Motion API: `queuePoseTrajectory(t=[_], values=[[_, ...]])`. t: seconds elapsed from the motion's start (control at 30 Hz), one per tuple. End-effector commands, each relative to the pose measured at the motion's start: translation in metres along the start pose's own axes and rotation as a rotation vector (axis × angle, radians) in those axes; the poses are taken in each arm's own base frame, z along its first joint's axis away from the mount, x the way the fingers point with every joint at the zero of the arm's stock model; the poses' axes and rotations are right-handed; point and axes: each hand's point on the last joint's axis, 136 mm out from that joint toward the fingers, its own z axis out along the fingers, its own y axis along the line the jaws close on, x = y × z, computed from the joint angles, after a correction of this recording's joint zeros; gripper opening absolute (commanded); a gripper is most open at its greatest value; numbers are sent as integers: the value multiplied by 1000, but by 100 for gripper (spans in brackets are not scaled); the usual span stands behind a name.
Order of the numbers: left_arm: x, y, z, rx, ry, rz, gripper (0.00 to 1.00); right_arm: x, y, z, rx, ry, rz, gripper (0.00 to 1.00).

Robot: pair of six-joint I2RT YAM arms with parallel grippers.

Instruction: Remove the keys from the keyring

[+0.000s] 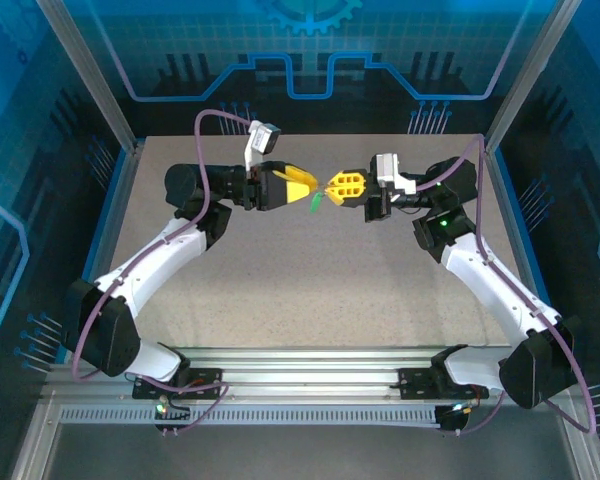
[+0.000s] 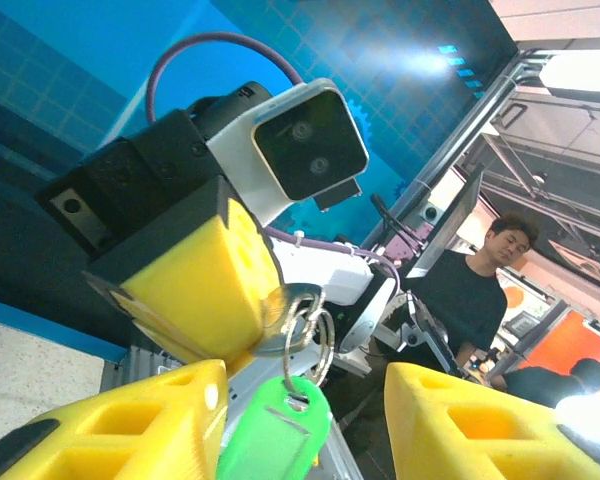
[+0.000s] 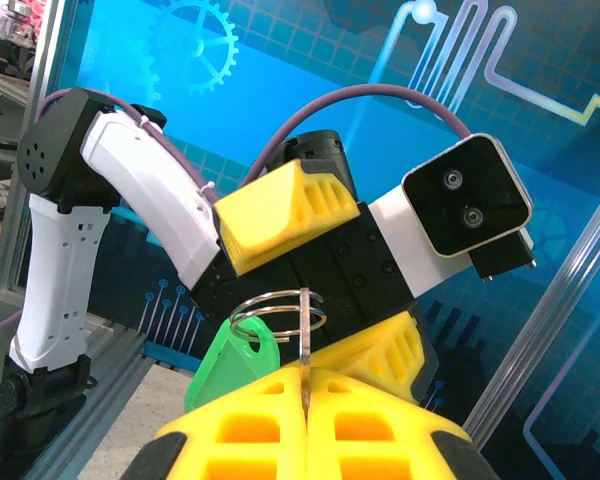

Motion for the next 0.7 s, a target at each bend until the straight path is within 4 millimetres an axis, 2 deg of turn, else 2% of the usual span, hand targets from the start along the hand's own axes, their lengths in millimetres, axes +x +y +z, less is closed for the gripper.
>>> queuePoseTrajectory(t=[0.0, 0.23, 0.67], values=[[-2, -15, 5, 38, 22, 65, 46, -14, -2, 2, 11, -16, -50, 0], [-1, -13, 8, 43, 32, 58, 45, -14, -2, 3, 14, -15, -51, 0], [0, -14, 10, 46, 40, 61, 25, -15, -1, 4, 16, -6, -55, 0]])
